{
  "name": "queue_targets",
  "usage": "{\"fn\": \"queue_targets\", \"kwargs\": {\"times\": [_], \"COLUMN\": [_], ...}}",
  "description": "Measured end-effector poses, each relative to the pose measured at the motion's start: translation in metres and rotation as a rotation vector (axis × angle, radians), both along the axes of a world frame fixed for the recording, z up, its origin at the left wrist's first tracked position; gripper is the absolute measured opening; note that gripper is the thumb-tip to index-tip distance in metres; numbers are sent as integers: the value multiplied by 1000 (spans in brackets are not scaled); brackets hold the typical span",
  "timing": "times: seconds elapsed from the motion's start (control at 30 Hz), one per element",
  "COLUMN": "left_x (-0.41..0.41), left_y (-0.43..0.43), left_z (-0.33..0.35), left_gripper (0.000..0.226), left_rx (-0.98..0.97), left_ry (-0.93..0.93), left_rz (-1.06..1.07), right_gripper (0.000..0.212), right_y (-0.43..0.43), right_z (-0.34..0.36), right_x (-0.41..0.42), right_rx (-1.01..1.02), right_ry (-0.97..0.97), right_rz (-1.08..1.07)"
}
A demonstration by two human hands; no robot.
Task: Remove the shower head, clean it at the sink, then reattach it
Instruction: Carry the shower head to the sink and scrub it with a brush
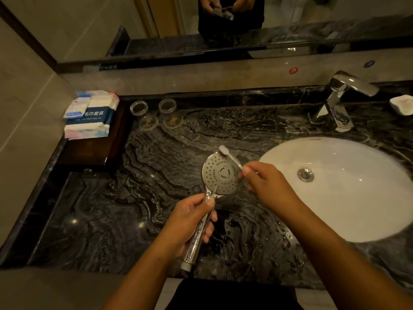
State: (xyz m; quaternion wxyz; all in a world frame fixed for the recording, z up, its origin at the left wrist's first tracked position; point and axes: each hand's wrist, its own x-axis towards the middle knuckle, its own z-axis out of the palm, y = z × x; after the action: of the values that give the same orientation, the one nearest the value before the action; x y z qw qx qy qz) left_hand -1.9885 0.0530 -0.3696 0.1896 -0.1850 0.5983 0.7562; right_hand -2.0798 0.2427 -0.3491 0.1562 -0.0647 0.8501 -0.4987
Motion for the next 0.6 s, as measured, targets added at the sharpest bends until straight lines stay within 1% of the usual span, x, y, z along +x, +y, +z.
{"fn": "queue_targets", "kwargs": {"times": [0.03,0.07,0.17,0.2,0.23,0.33,0.37,0.4,0.5,0.53,0.57,0.6], "left_x": [-1,-2,-6,-7,-8,-10,-10,-11,-11,-10,-11,-12], "left_y": [1,3,4,3,3,5,5,5,3,3,3,4], "left_z": [1,1,2,2,2,4,4,4,3,3,4,5], "left_gripper": [26,28,31,31,31,30,30,30,27,28,29,29], "left_rx": [0,1,3,4,4,1,-3,-5,-15,-14,-13,-15], "left_ry": [6,7,-11,-10,-3,10,8,3,-6,-5,-5,-2], "left_rz": [2,7,31,27,13,-16,-18,-17,-13,-16,-21,-25], "right_gripper": [30,29,28,28,28,29,29,29,30,30,31,31], "right_y": [-1,-3,-7,-8,-9,-11,-11,-12,-12,-10,-9,-8], "right_z": [1,0,2,3,3,3,3,3,4,4,4,4], "right_x": [2,5,17,17,15,6,5,5,10,10,8,5], "right_rx": [-19,-18,98,103,78,-6,-14,-10,58,50,27,-5], "right_ry": [7,-17,-150,-154,-137,5,11,-17,-192,-198,-163,-106], "right_rz": [-31,10,350,361,299,-44,-82,-38,303,319,249,116]}}
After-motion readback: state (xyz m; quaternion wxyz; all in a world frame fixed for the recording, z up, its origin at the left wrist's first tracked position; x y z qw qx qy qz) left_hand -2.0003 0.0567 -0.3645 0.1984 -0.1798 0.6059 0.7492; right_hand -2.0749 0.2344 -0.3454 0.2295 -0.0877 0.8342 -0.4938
